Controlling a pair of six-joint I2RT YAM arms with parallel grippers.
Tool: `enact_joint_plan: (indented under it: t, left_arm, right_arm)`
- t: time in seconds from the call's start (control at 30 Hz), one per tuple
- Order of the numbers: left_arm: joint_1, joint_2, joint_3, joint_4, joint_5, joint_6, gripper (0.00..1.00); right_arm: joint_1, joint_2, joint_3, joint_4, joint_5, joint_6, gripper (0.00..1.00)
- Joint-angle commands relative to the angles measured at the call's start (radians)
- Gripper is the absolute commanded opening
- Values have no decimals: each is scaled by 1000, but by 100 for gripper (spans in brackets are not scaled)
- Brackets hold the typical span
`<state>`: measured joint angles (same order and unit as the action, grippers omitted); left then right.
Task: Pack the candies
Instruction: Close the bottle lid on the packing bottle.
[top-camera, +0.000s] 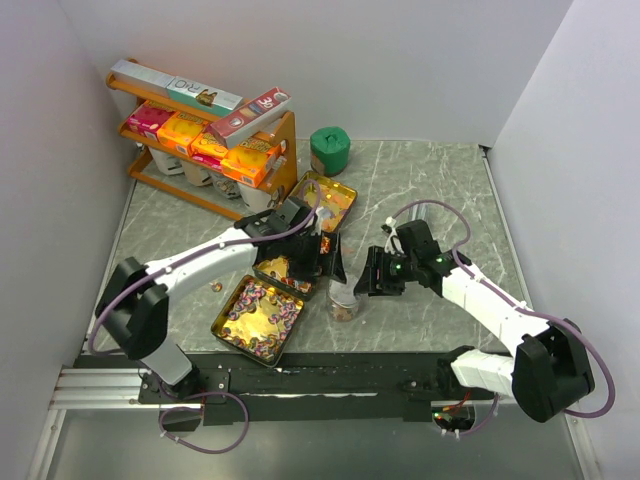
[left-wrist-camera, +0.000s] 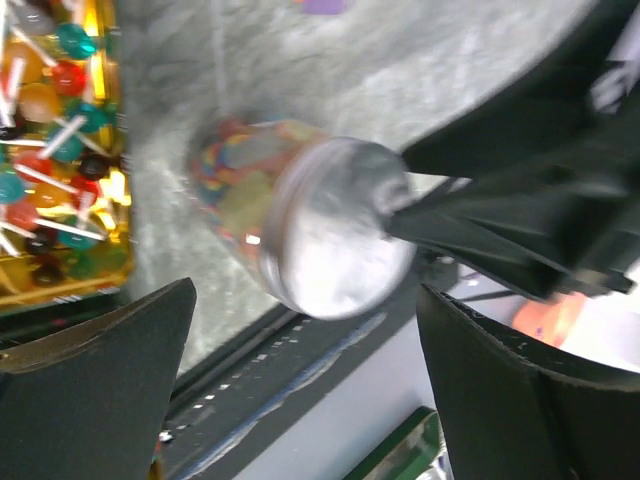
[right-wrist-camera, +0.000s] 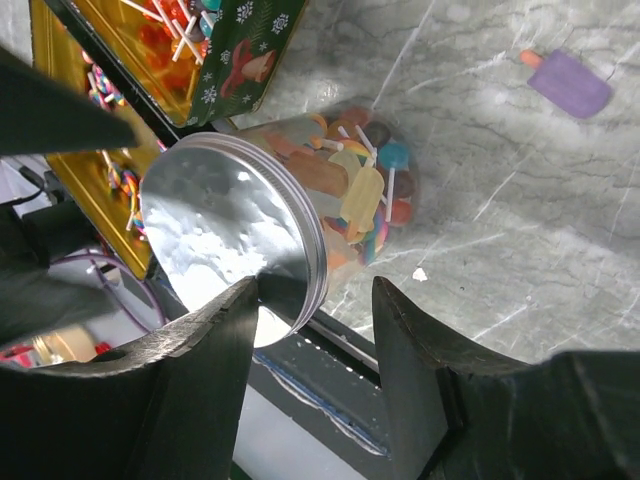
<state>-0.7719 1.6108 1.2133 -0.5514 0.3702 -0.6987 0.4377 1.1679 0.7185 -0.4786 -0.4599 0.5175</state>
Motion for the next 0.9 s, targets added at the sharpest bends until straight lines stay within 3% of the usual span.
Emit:
enact_joint_plan:
  t: [0.0,0.37,0.7,0.87]
  left_arm:
    - [-18,-61,-32,36,13,-93,99]
    - [-84,-71,-113,71,-13,-231,83]
    - [-90,-54,-109,91,-59,-291,87]
    - [-90,-65,-124,116,-93,-332,79]
  right_arm:
    - [18,-14,58,-6,43,-19,56]
    - [32,-5,62,-15,52,-20,54]
    - [38,6,53,-22,18,-47,51]
    - [39,-2,50,-29,4,-53,50]
